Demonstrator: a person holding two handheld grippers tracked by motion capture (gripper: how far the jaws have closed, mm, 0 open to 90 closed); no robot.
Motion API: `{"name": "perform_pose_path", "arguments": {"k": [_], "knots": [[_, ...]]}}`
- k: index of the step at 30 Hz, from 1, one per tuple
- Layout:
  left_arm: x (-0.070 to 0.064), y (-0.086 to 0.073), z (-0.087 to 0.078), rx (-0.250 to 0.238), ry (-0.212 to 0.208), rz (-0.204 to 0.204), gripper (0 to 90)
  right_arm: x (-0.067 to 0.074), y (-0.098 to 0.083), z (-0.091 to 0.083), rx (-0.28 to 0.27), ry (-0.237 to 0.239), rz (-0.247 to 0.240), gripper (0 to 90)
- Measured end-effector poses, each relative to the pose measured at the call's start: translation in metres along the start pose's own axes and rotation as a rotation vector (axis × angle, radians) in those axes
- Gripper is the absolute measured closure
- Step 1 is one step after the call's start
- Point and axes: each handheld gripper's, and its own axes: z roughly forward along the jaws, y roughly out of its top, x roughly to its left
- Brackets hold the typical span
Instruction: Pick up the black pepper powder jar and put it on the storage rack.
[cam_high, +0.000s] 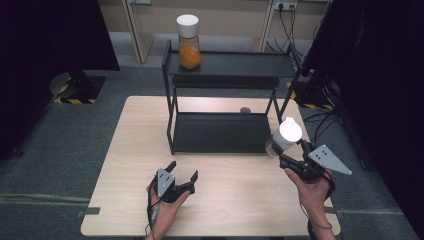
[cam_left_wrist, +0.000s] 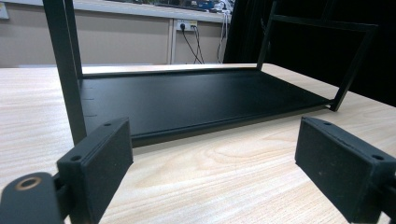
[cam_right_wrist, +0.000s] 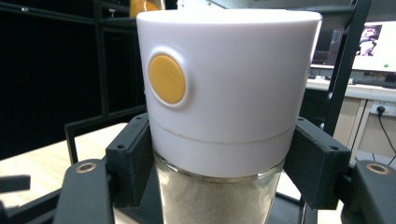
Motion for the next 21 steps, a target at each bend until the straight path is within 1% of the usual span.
{"name": "perform_pose_path", "arguments": {"k": [5,11,14,21], "knots": [[0.000,0.000,0.000,0.000,0.000,0.002,10.7,-0.003,0.008,0.003,-0.017,-0.007,0.001,31.0],[0.000,0.000,0.000,0.001,0.001,0.001,10.7,-0.007,0.018,0.008,-0.027,-0.012,-0.010,31.0],[0.000,0.000,0.000,0.000,0.001,0.000,10.7,-0.008,0.023,0.011,-0.031,-0.017,-0.008,31.0],[0.000,0.000,0.000,0.001,0.000,0.000,10.7,-0.010,0.034,0.018,-0.045,-0.015,-0.016,31.0]]}}
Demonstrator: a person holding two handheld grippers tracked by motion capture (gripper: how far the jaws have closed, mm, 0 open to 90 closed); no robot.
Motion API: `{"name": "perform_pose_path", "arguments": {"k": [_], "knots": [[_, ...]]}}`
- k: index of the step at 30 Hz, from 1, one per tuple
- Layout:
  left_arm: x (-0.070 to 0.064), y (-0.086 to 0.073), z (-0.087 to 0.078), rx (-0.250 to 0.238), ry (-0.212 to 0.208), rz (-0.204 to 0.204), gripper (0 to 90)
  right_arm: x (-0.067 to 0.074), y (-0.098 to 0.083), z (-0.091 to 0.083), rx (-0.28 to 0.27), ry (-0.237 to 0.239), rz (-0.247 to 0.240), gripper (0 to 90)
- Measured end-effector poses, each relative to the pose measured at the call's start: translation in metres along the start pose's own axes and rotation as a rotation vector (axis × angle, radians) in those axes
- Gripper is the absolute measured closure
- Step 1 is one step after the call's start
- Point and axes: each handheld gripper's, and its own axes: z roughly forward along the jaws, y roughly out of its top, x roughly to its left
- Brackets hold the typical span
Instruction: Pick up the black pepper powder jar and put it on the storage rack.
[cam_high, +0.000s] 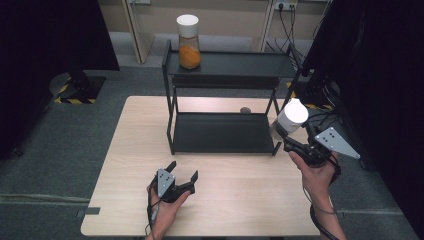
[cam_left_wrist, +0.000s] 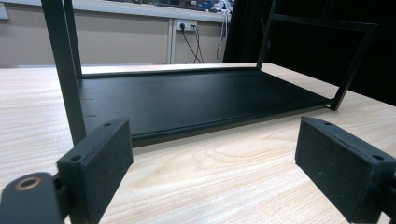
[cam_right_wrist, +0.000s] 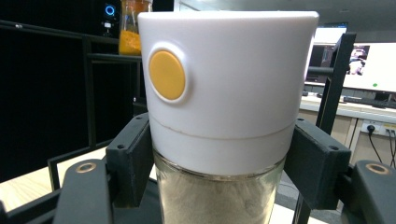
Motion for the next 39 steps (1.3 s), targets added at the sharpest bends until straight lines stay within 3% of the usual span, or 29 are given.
{"name": "perform_pose_path", "arguments": {"k": [39], "knots": [[0.000,0.000,0.000,-0.001,-0.002,0.003,10.7,-0.002,0.037,0.027,-0.067,-0.010,-0.013,31.0]]}}
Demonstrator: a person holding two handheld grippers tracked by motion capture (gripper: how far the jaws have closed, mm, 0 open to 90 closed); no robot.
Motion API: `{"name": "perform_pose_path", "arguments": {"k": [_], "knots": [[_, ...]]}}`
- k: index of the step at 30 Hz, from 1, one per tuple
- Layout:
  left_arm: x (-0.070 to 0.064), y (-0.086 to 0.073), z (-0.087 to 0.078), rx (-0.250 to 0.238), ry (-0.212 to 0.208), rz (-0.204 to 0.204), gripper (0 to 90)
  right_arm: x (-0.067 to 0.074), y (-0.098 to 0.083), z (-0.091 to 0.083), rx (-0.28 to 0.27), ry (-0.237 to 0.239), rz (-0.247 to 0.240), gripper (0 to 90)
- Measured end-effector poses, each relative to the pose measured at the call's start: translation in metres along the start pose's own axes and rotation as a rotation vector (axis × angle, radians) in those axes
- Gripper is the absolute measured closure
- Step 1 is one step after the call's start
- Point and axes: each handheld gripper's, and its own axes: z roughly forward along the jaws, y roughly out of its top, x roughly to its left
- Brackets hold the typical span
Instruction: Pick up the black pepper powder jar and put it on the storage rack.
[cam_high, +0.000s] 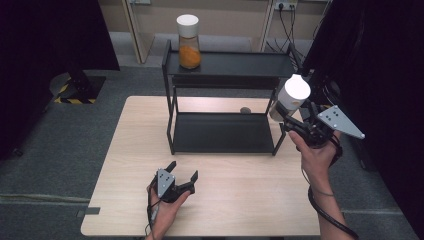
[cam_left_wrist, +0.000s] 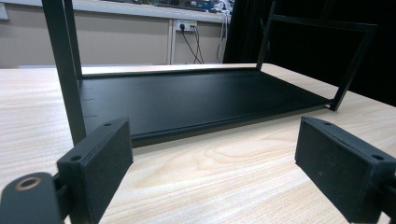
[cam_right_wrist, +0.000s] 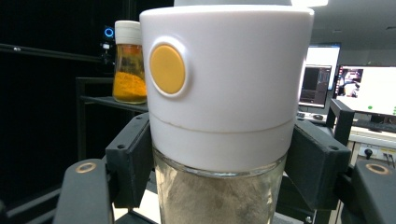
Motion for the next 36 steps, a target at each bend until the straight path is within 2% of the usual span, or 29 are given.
{"name": "perform_pose_path", "arguments": {"k": [36], "knots": [[0.000,0.000,0.000,-0.002,0.001,-0.002,10.7,-0.007,0.025,0.029,-0.015,-0.032,0.016,31.1]]}}
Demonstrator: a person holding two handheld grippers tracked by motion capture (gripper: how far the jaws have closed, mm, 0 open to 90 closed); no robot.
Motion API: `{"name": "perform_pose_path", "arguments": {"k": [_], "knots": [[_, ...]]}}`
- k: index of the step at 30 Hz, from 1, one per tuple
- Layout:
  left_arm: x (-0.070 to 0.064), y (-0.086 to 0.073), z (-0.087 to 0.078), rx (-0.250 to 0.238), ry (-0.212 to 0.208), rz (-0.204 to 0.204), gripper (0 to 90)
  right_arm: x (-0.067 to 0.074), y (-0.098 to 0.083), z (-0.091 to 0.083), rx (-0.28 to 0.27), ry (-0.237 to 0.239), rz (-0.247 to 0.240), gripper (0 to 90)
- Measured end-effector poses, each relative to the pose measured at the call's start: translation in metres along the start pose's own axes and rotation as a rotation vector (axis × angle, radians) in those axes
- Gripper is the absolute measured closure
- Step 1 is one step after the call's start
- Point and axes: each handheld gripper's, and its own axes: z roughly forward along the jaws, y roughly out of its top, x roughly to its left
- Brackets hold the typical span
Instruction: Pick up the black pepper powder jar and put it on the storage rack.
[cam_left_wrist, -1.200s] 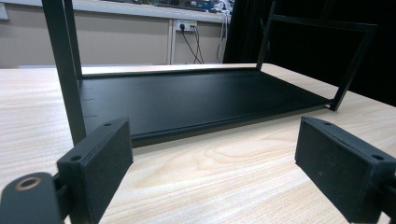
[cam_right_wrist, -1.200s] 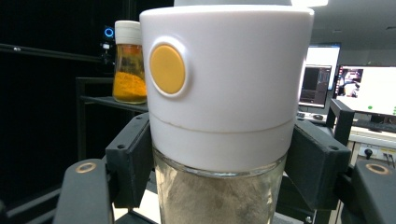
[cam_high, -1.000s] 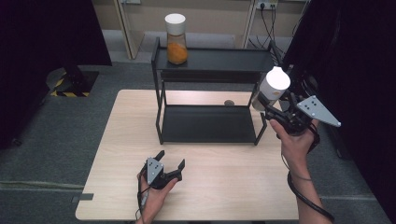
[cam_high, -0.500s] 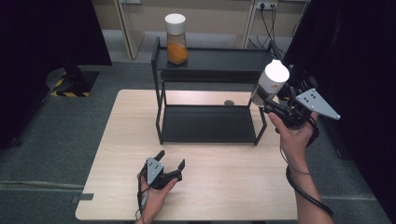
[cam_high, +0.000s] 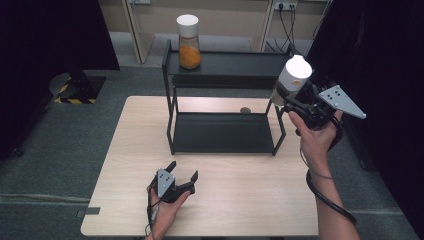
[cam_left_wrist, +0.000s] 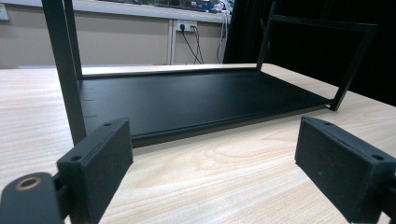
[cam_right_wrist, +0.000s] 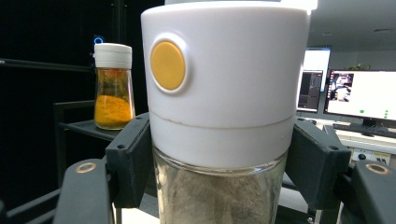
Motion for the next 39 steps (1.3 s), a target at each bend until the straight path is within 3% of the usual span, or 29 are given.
{"name": "perform_pose_path", "arguments": {"k": [18,39], "knots": [[0.000,0.000,0.000,0.000,-0.001,0.000,10.7,-0.004,0.012,0.016,-0.003,-0.022,0.013,31.1],[0.000,0.000,0.000,0.000,-0.003,0.003,10.7,-0.011,0.027,0.046,0.017,-0.059,0.045,31.0]]}}
